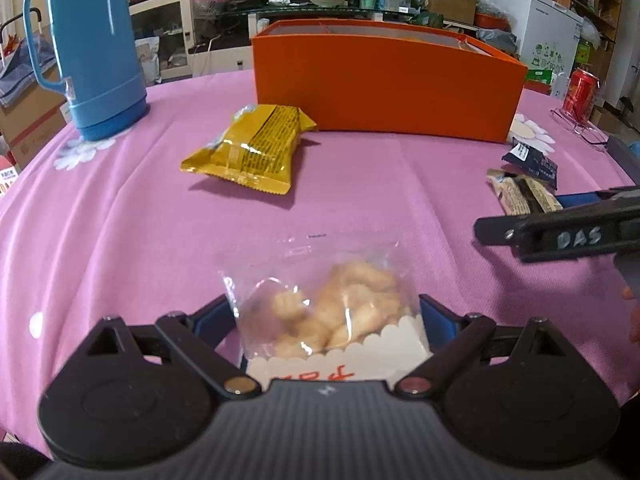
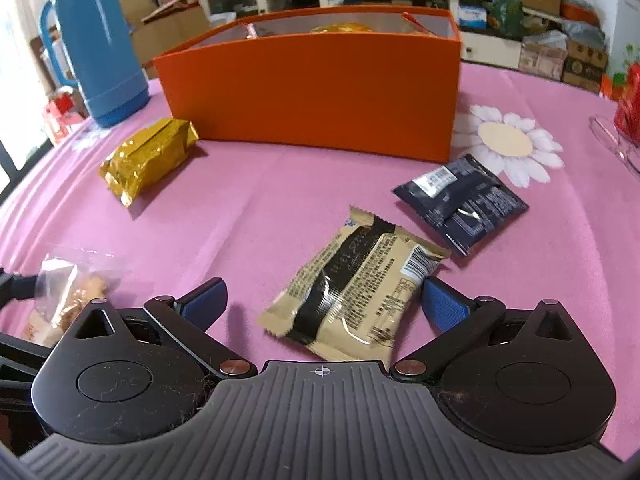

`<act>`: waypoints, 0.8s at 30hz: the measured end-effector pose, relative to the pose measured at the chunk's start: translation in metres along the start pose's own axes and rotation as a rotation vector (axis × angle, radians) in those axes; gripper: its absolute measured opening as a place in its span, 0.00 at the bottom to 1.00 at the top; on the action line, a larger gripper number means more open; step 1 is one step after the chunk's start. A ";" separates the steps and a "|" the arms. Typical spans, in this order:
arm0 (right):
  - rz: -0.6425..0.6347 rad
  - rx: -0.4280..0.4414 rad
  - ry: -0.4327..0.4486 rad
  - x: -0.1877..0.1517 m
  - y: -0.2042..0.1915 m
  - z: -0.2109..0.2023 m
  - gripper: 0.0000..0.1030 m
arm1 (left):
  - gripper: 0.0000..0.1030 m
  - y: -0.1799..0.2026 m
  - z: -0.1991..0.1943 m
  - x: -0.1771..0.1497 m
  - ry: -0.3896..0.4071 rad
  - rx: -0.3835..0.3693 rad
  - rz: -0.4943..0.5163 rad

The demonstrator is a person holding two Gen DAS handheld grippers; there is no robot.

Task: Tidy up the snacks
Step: 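Hold the cookie bag with the left gripper while the right grasps the beige bar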

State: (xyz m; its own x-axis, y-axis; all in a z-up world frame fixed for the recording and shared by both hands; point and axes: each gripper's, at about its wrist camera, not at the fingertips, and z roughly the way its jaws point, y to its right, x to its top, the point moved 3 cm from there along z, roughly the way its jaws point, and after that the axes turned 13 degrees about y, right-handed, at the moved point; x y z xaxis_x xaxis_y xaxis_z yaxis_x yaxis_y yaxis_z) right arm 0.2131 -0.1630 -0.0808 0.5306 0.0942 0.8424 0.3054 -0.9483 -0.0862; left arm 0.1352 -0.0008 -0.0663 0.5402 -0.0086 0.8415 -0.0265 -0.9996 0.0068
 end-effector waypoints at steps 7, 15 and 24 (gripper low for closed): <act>-0.122 0.098 0.004 -0.003 -0.020 0.000 0.83 | 0.91 -0.004 -0.001 0.000 -0.010 -0.001 0.000; 0.011 0.067 0.014 -0.005 0.004 -0.013 0.85 | 0.93 -0.002 -0.002 -0.002 -0.019 0.016 -0.010; -0.124 0.027 0.005 -0.009 -0.025 -0.001 0.85 | 0.93 -0.001 -0.003 -0.002 -0.027 0.033 -0.021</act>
State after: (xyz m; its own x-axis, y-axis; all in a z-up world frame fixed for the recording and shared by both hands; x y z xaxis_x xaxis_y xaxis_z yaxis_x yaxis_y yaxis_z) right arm 0.1993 -0.1408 -0.0859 0.4838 0.2084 0.8500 0.3893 -0.9211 0.0042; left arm 0.1317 0.0003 -0.0666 0.5625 0.0123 0.8267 0.0124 -0.9999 0.0065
